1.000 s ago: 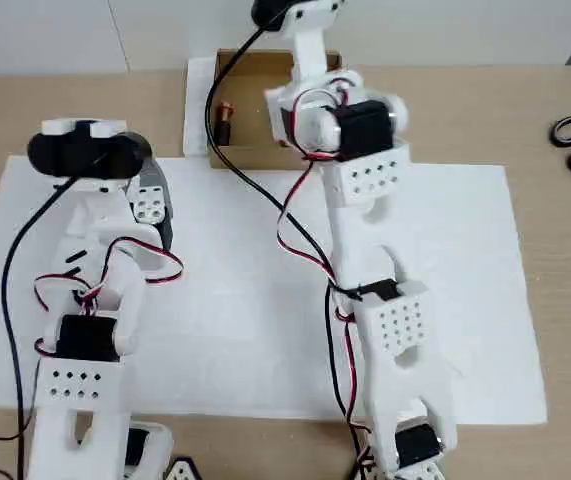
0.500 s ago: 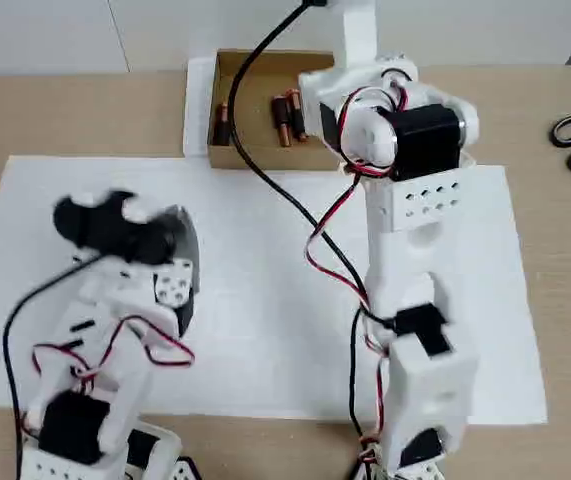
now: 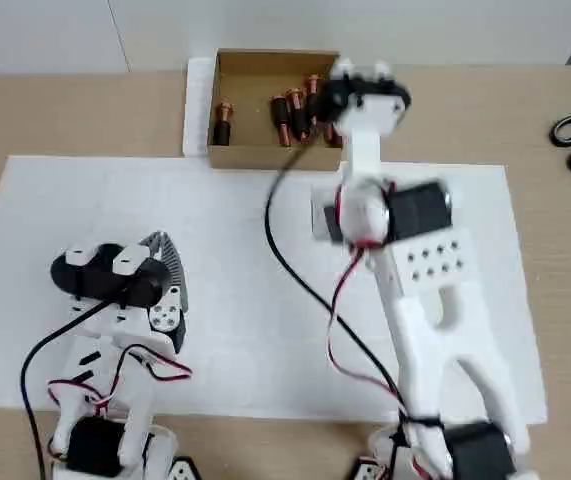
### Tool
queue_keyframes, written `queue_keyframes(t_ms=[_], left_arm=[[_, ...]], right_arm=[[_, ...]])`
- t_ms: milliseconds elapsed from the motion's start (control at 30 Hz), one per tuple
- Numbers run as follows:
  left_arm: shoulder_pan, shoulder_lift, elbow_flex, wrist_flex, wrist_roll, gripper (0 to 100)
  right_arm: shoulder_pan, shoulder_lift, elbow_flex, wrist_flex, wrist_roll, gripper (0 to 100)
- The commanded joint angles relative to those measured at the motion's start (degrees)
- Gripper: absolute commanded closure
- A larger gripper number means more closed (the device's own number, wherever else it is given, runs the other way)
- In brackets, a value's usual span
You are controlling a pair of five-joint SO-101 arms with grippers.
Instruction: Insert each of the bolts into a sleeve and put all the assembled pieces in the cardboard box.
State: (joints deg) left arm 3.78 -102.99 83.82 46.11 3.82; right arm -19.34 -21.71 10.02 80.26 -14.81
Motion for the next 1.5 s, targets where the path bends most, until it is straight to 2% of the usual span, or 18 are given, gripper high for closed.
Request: queue_keyframes(t_ms=[0,167,267,433,633,933,1467], left_arm=[[-3.6,-1.0,3.5,-1.4,0.3,99],[-5.3,-0.8,5.0,-1.0,0.4,99],[-5.2,-0.8,6.1,2.4,0.4,99],[-5.2,-0.9,6.8,7.9,0.4,99],[-5.0,-0.9,6.8,14.2,0.4,99],[-5.3,-0.9,7.1,23.5,0.2,99],[-5.3,-0.9,7.0,24.1,0.4,99]], right_arm=[[3.5,-11.8,21.5,-15.9,-0.4,99.4],[10.3,-30.1,49.7,-36.5,6.9,99.4],[10.8,-42.8,63.5,-41.7,11.4,99.5],[11.2,-63.8,78.1,-38.6,12.7,99.5],[14.0,-82.3,84.5,-20.5,12.7,99.5],[16.1,-81.1,83.1,-17.5,12.7,99.5],[16.2,-82.2,83.4,-17.5,12.5,99.5]])
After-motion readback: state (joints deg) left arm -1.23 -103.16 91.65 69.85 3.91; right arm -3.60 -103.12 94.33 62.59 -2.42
